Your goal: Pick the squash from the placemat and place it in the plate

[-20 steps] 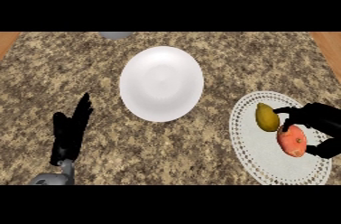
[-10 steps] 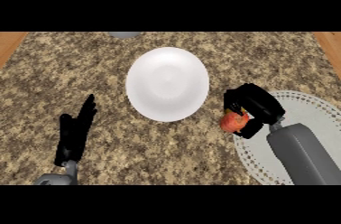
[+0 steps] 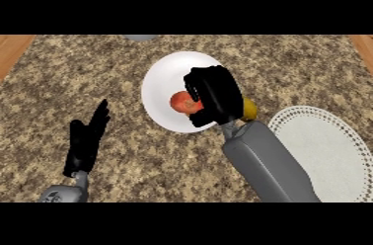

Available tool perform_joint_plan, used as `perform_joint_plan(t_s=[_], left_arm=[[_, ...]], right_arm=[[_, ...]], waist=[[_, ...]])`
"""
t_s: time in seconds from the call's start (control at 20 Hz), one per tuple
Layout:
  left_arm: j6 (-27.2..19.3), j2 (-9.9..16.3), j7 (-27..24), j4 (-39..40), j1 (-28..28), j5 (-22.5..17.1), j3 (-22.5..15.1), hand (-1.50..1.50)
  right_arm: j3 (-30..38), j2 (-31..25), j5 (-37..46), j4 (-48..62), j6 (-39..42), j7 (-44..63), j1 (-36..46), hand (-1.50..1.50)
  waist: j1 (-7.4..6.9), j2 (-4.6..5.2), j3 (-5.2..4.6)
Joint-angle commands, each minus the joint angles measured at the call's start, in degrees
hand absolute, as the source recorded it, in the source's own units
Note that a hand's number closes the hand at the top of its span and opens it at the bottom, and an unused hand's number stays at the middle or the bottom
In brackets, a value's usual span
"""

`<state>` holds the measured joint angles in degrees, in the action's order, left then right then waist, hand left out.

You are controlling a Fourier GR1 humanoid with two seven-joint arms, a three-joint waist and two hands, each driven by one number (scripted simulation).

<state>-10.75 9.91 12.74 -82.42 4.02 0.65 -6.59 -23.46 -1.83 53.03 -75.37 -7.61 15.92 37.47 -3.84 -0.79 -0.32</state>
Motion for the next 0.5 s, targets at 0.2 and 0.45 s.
perform_joint_plan(t_s=[0.2, 0.45], left_arm=[[-1.4, -1.5, -0.3, 2.1, 2.6, 1.0, 0.0, 0.00], [-0.4, -0.4, -0.1, 0.9, 1.8, 0.6, 0.9, 0.00]], right_arm=[[-11.6, 1.8, 0.1, 3.1, -9.5, 35.2, 15.1, 1.50], [-12.0, 1.8, -5.9, 16.1, -14.7, 39.6, 26.9, 1.50]], waist=[[0.12, 0.99, 0.18], [0.57, 1.25, 0.25]])
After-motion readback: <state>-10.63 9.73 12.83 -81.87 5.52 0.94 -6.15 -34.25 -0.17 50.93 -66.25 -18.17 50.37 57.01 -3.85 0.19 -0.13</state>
